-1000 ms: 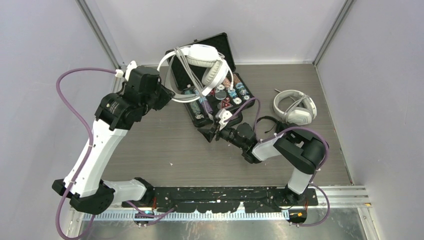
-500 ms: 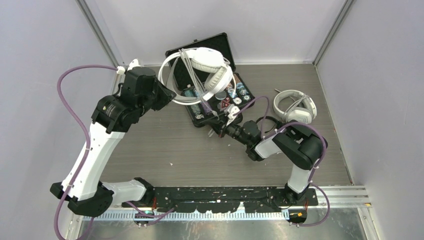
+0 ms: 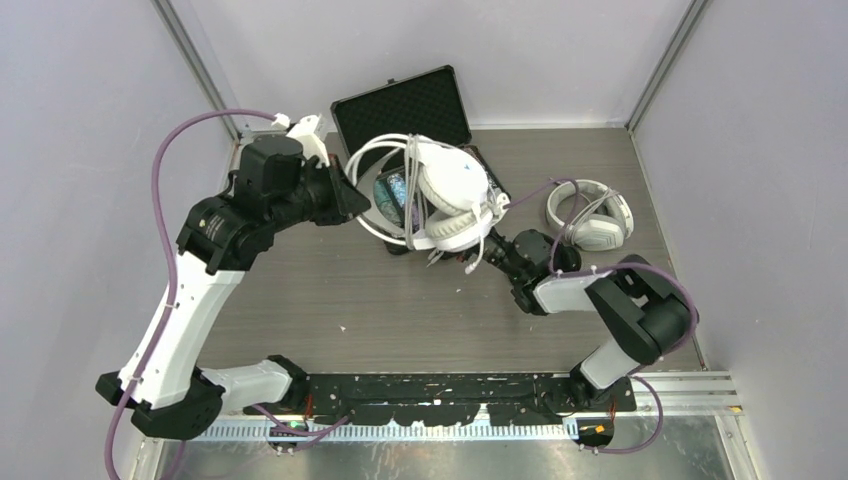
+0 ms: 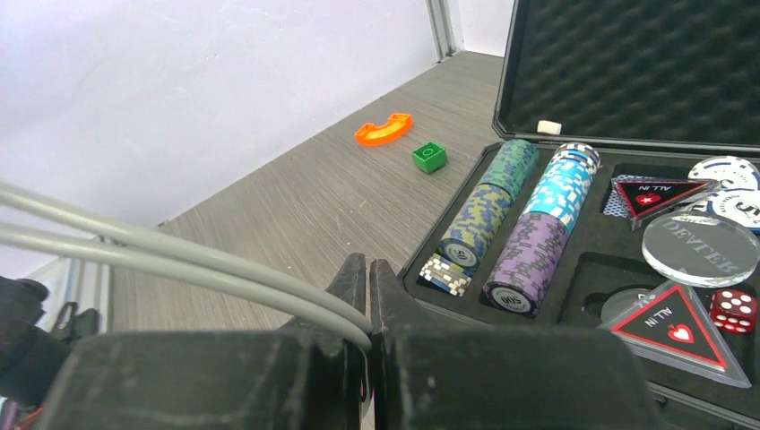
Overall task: Wrap the headphones
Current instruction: Wrap the headphones cable around the headphones, then place the headphones at the center of the board, then reset both arms
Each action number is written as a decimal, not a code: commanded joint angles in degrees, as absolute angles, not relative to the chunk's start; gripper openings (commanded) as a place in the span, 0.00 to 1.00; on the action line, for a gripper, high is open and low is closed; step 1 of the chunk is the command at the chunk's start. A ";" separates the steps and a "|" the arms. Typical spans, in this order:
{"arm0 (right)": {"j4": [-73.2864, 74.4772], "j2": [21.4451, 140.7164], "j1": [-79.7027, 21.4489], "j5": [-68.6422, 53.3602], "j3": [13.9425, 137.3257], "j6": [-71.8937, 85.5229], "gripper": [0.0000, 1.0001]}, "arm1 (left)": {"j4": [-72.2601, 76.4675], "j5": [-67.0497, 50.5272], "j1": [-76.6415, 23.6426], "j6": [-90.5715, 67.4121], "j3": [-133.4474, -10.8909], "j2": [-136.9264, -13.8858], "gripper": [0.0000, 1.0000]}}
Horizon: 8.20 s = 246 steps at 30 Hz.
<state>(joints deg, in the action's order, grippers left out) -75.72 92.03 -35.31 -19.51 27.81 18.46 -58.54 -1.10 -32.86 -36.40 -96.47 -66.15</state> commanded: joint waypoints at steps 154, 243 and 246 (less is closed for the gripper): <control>5.80 77.51 -55.77 19.26 33.71 49.27 0.16 | -41.47 1.57 -25.01 -20.83 -58.39 -82.02 0.53; 41.44 41.27 -55.05 16.39 53.75 36.43 0.67 | -39.19 -17.07 -17.58 -19.82 -64.74 -44.21 1.00; 38.14 46.60 -55.50 14.49 48.29 43.74 0.57 | -35.72 -18.19 -17.59 -22.38 -58.88 -44.87 1.00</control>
<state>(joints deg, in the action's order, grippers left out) 42.09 40.80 -54.81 18.55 53.54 34.83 -39.90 -17.96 -17.87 -20.56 -64.38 -43.55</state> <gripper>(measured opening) 0.621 0.996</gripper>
